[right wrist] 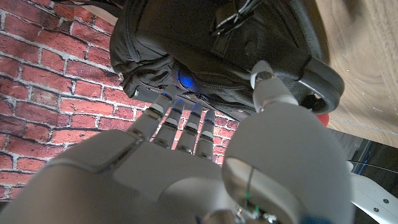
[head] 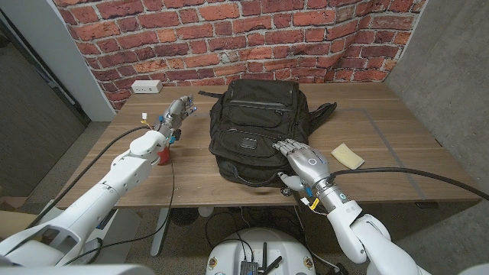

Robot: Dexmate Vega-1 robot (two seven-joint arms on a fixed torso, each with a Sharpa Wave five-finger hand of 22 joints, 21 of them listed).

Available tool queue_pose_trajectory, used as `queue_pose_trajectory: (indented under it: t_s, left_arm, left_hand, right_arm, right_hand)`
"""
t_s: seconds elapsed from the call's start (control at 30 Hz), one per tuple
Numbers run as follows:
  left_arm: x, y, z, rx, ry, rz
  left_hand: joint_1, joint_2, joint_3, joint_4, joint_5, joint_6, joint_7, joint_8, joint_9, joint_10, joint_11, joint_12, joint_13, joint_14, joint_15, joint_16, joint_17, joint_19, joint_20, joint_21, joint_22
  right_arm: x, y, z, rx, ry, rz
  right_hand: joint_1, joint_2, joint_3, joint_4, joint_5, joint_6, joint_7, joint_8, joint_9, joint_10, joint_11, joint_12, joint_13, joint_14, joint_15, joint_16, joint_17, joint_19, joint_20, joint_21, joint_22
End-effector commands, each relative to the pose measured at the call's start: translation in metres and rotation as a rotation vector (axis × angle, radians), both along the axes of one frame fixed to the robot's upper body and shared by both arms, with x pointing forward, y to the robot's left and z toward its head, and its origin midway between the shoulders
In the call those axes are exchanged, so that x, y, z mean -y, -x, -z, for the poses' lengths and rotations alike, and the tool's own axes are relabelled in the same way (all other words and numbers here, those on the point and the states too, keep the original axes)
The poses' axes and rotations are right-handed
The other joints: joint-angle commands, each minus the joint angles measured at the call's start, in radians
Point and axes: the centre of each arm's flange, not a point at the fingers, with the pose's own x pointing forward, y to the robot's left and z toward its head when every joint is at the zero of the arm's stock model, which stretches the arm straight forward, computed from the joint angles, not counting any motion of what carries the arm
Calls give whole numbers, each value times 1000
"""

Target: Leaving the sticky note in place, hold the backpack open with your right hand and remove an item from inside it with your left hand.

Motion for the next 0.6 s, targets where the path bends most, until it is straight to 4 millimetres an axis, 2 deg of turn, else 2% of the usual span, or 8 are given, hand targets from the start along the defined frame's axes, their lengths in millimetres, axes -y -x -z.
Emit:
queue_pose_trajectory:
  t_s: [0.03, 0.23, 0.6]
  left_arm:
    - [-3, -2, -2, 1, -1, 3]
    - [-4, -3, -3, 5, -3, 6]
    - [-6, 0, 0, 8, 7, 4]
  left_hand:
    - [-8, 16, 6, -3, 1, 10, -5, 1, 1, 7, 1, -1, 2, 5, -7, 2, 4, 8, -46, 5, 5]
    - [-9, 16, 7, -3, 1, 10, -5, 1, 1, 7, 2, -1, 2, 5, -7, 2, 3, 8, -45, 5, 5]
    - [-11, 16, 8, -4, 1, 10, -5, 1, 1, 6, 2, -2, 2, 6, -6, 2, 3, 8, -46, 5, 5]
  right_arm:
    - [-10, -3, 0, 22, -5, 10]
    - [-13, -4, 0, 32, -9, -4]
    - [-14, -7, -2, 50, -13, -22]
  right_hand:
    - [27, -7, 5, 3, -3, 20, 2, 7, 3, 25, -3, 10, 4, 20, -74, 11, 4, 14, -27, 8, 3]
    - [60, -12, 1, 7, -4, 50, -2, 16, 3, 55, -26, 14, 3, 41, -94, 18, 4, 20, -33, 7, 3]
    - [79, -8, -13, 20, -5, 113, -6, 33, 2, 112, -36, 21, -1, 83, -108, 30, 1, 38, -48, 9, 3]
